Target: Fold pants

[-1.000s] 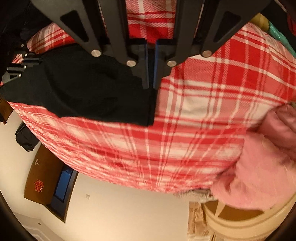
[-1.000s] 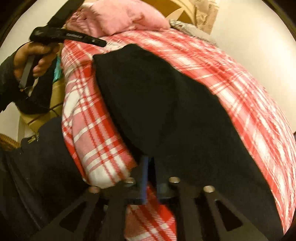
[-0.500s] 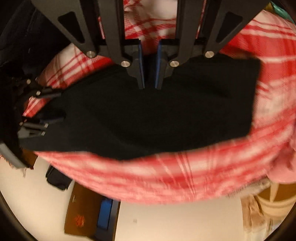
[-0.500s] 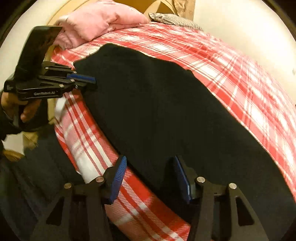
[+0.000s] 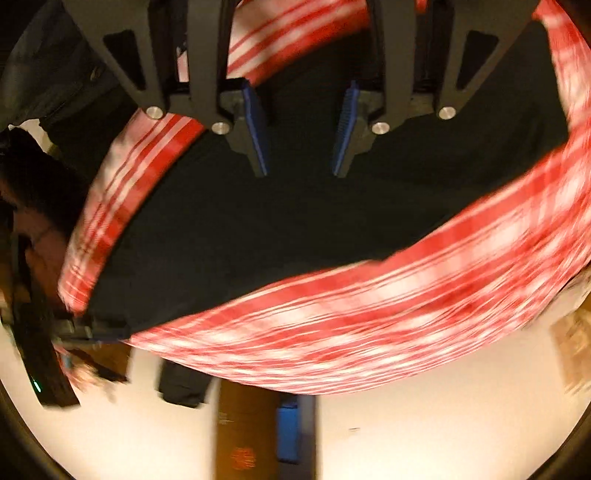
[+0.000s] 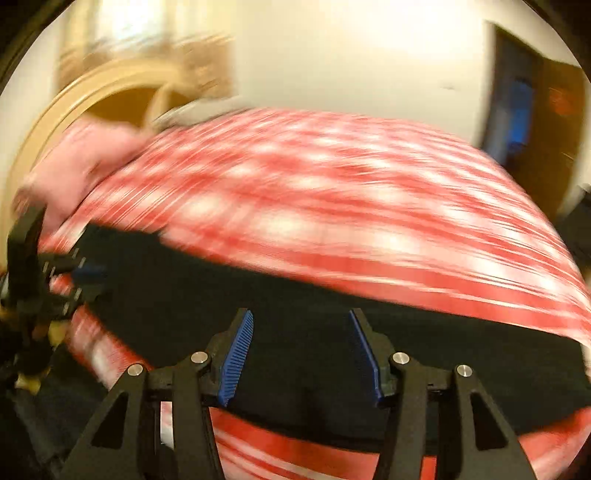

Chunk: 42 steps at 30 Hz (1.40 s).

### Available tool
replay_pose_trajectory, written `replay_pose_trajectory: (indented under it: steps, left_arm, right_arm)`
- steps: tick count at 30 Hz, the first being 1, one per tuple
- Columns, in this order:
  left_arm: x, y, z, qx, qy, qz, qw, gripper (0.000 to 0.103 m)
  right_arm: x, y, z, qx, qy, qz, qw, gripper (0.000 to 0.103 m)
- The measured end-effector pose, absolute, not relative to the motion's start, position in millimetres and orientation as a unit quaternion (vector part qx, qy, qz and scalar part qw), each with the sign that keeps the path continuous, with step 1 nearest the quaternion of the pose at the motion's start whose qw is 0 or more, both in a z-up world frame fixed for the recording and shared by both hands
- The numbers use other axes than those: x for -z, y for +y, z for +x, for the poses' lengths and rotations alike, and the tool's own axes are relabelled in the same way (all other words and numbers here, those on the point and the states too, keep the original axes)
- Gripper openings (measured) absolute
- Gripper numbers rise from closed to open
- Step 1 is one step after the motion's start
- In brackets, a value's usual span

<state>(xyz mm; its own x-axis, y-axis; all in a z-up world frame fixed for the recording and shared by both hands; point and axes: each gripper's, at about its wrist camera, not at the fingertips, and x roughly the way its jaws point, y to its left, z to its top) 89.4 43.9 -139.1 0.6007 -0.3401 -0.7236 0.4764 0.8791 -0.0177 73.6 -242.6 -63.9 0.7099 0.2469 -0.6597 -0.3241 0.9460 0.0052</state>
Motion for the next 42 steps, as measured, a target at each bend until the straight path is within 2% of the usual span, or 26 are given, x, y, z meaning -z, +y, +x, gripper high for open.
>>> replay_pose_trajectory:
  steps: [7,12,17,18,19,20,21,27,31,35,37,39,42]
  left_arm:
    - [136,-23,113,0.307,0.375,0.118,0.867,0.046]
    - [149,-33,115,0.325,0.401,0.096,0.851,0.046]
    - [157,-38,117,0.325,0.413,0.09,0.846,0.049]
    - [157,-38,117,0.325,0.414,0.089,0.845,0.049]
    - [157,-39,118,0.324,0.416,0.09,0.845,0.049]
    - [157,-40,117,0.323,0.417,0.089,0.845,0.049]
    - [158,-41,119,0.323,0.417,0.09,0.845,0.049]
    - [159,-45,119,0.321,0.417,0.092,0.845,0.055]
    - [157,-44,118,0.318,0.418,0.091,0.846,0.055]
    - [156,-45,114,0.324,0.416,0.091,0.845,0.058]
    - [155,-46,111,0.328,0.414,0.096,0.843,0.058]
    - [153,-47,109,0.334,0.411,0.097,0.843,0.059]
    - [151,-49,108,0.335,0.407,0.097,0.844,0.061]
  right_arm:
    - [22,-422,71,0.026,0.343,0.045,0.938,0.055]
    - [44,-516,94,0.085,0.399,0.127,0.904,0.055]
    - [77,-553,114,0.035,0.445,0.22,0.867,0.055]
    - [84,-556,117,0.015,0.45,0.248,0.858,0.052]
    - [87,-557,118,0.004,0.45,0.259,0.855,0.043]
    - [87,-556,119,0.003,0.447,0.257,0.857,0.018]
    - [85,-553,118,0.007,0.443,0.249,0.861,0.004]
    - [59,-544,114,0.018,0.39,0.22,0.894,0.003]
    - [68,-550,121,0.053,0.409,0.189,0.891,0.003]
    - [87,-562,118,0.051,0.422,0.21,0.881,0.005]
    - [85,-565,108,0.055,0.419,0.217,0.88,0.014]
    - [74,-565,92,0.065,0.398,0.215,0.889,0.043]
    - [57,-563,63,0.066,0.368,0.231,0.898,0.044]
